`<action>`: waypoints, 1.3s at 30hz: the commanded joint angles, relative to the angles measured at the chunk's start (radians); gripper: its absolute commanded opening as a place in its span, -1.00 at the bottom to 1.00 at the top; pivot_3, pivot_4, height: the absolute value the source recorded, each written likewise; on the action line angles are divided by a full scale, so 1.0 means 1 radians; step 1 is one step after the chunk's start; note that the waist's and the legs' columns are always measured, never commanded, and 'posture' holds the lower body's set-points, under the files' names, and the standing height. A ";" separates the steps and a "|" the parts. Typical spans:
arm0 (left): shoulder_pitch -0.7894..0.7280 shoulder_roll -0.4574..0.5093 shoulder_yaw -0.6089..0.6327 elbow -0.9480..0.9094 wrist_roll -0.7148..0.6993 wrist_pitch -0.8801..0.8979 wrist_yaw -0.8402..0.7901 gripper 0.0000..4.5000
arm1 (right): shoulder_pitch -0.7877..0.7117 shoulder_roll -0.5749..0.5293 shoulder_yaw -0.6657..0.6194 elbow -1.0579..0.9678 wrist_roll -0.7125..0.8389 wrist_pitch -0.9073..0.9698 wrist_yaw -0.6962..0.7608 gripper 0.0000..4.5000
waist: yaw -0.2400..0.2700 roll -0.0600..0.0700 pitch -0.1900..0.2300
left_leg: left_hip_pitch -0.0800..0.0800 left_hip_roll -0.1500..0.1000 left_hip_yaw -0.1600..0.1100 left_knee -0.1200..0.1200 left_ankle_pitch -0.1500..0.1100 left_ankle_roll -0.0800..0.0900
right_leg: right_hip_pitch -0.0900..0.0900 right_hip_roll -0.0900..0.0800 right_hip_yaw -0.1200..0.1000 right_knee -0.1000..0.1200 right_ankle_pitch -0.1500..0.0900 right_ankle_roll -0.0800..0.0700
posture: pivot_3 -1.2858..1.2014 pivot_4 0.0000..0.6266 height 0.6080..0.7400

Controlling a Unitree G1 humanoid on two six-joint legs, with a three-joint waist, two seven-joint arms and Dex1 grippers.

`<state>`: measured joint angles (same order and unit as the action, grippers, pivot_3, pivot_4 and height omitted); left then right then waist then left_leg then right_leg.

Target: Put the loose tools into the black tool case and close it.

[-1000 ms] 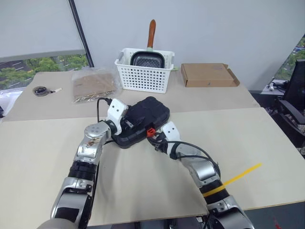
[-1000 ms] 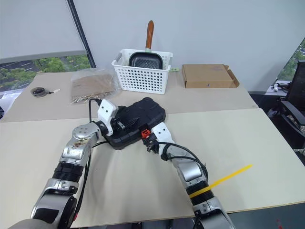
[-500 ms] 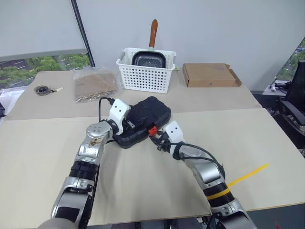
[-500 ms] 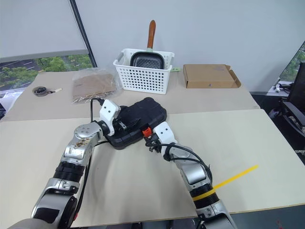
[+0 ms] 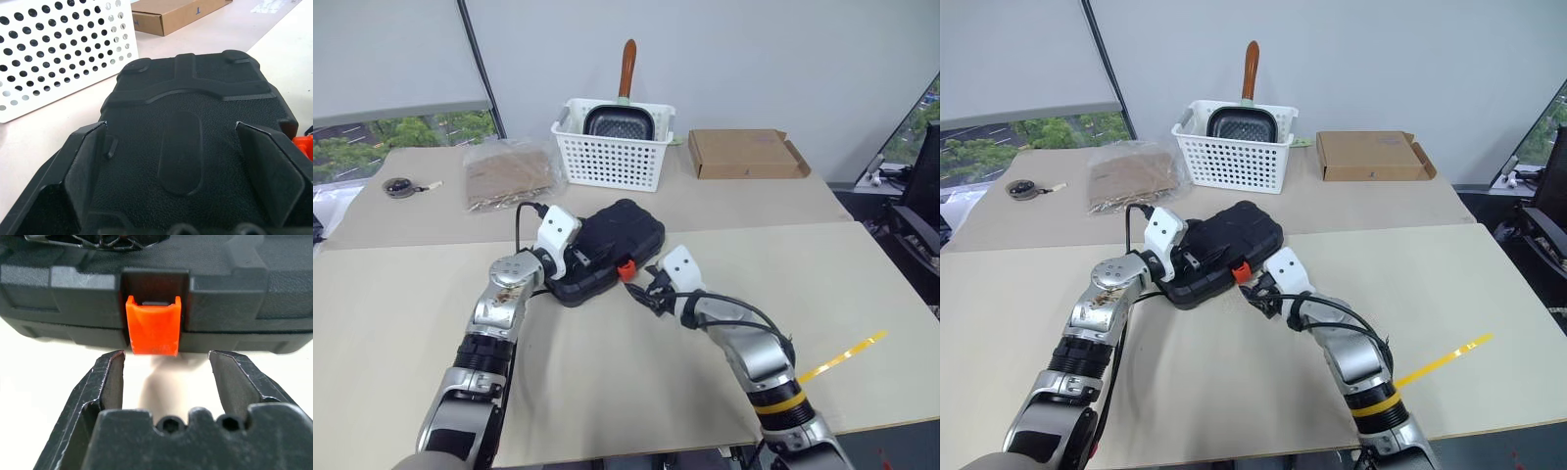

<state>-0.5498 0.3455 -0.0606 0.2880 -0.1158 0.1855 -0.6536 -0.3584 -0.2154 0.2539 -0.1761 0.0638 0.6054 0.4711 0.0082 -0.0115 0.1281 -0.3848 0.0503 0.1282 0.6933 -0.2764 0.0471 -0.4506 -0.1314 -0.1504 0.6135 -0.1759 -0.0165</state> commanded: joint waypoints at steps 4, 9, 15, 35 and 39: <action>0.063 -0.021 -0.057 0.073 0.022 0.068 -0.020 1.00 | -0.048 0.043 0.000 0.011 0.005 -0.013 -0.020 -0.61 | 0.000 0.001 0.000 | 0.000 0.000 0.000 0.000 0.000 0.000 | 0.000 0.000 0.000 -0.001 0.000 0.000 | 0.03 -0.52 0.39; 0.066 -0.021 -0.058 0.062 0.022 0.076 -0.022 1.00 | -0.129 0.083 -0.001 0.133 -0.013 -0.070 -0.037 -0.96 | -0.008 0.001 0.000 | 0.002 0.000 0.000 0.000 0.000 0.000 | 0.002 0.000 0.000 -0.001 0.000 0.000 | 0.03 -0.52 0.39; 0.079 -0.017 -0.050 0.044 0.021 0.088 -0.020 1.00 | -0.107 0.073 -0.008 0.100 -0.002 -0.069 -0.024 -0.96 | -0.017 0.001 0.000 | 0.008 0.001 -0.004 0.000 -0.005 -0.008 | 0.008 0.001 -0.002 0.000 0.000 0.000 | 0.03 -0.52 0.39; 0.661 0.196 0.325 -0.665 -0.348 0.205 -0.124 1.00 | 0.236 -0.245 -0.383 0.155 0.265 -0.687 0.417 0.96 | -0.009 -0.003 0.010 | -0.004 -0.001 -0.004 -0.002 -0.009 -0.001 | -0.003 0.002 0.001 -0.005 -0.005 0.004 | 0.03 -0.52 0.39; 0.857 0.173 0.354 -0.696 -0.284 0.106 -0.088 1.00 | 0.316 -0.333 -0.429 0.198 0.304 -0.674 0.513 0.96 | 0.001 -0.003 0.014 | -0.004 -0.001 -0.003 -0.002 -0.011 0.001 | -0.003 0.001 0.002 -0.006 -0.006 0.004 | 0.03 -0.52 0.39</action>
<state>0.2932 0.5289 0.2618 -0.3636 -0.4235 0.3596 -0.7588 -0.0519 -0.5223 -0.1459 0.0330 0.3331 -0.0471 0.9358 0.0089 -0.0142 0.1421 -0.3892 0.0490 0.1245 0.6923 -0.2872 0.0485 -0.4535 -0.1302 -0.1490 0.6070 -0.1821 -0.0132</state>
